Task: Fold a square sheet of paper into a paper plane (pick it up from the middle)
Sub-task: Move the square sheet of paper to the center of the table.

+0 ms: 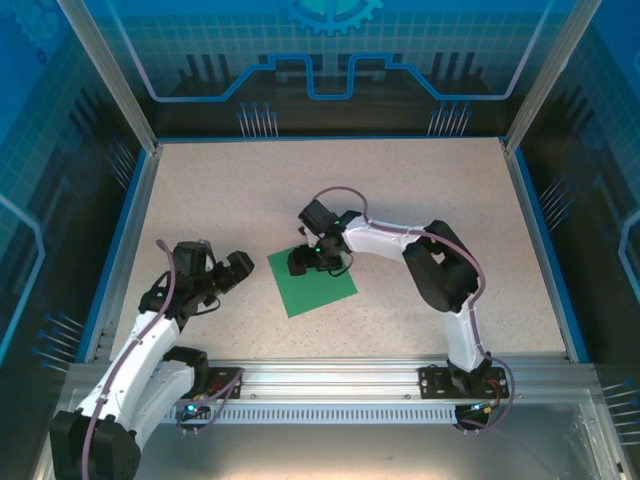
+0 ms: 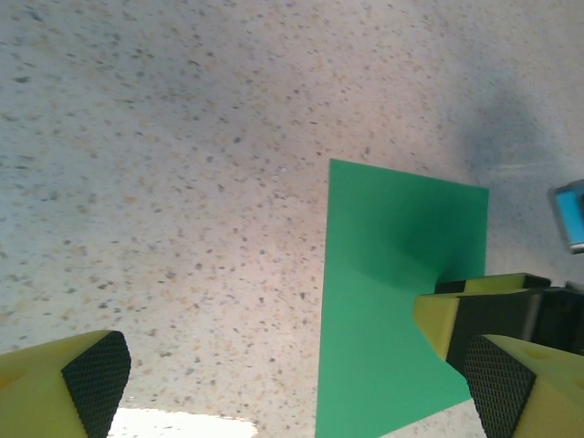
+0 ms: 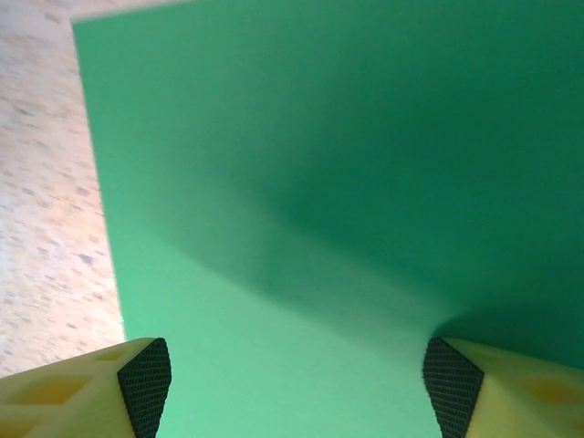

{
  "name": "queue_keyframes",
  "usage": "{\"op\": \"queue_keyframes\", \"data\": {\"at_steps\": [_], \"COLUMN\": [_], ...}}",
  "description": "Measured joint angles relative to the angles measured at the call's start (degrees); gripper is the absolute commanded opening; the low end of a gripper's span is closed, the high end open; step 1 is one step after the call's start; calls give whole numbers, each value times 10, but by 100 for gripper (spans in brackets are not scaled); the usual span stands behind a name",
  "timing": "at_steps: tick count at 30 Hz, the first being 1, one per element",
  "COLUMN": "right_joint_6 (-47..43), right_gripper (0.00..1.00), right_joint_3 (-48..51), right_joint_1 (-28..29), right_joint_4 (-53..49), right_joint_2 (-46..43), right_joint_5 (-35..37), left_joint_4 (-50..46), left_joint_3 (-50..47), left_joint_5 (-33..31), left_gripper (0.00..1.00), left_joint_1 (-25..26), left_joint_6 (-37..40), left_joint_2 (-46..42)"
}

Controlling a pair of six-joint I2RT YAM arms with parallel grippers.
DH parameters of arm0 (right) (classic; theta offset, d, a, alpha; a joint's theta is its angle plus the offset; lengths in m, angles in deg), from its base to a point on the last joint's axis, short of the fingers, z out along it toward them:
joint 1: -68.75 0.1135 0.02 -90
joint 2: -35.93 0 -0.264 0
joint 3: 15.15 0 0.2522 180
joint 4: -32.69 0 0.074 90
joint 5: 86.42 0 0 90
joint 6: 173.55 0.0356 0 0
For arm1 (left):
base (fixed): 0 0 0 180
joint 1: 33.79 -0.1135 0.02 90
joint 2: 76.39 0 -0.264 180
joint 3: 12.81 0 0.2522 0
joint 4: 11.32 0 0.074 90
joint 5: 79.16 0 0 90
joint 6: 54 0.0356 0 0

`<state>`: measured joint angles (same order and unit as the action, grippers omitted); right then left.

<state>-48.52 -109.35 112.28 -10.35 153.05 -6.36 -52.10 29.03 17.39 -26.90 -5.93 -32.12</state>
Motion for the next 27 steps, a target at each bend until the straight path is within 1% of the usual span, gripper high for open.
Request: {"op": "queue_keyframes", "data": {"at_steps": [5,8,10,14,17,18,19,21,27], "right_joint_6": [4,-1,-9,-23,-27,-29,-29,-26,-21], "right_gripper": [78,78,79,82,86,87,92,96,97], "right_joint_3": [70,85,83,47,-1,-16,-29,-45,-48], "right_joint_1": [-42,-58,-61,-45,-21,-15,-9,0,6], "right_joint_4": [20,14,-3,-73,-121,-132,-143,-160,-192], "right_joint_2": [-48,-63,-66,-66,-66,-66,-66,-66,-59], "right_joint_5": [1,10,28,90,142,155,166,182,200], "left_joint_4": [47,68,87,107,113,116,120,124,124], "left_joint_3": [-20,-25,-25,-17,-3,0,2,3,3], "left_joint_5": [44,55,58,59,59,59,58,57,49], "left_gripper": [98,98,98,98,99,98,98,98,99], "left_joint_1": [5,25,49,92,109,111,113,113,113], "left_joint_6": [-7,-14,-16,-14,-10,-9,-5,1,14], "left_joint_2": [7,26,44,93,124,130,136,140,140]}}
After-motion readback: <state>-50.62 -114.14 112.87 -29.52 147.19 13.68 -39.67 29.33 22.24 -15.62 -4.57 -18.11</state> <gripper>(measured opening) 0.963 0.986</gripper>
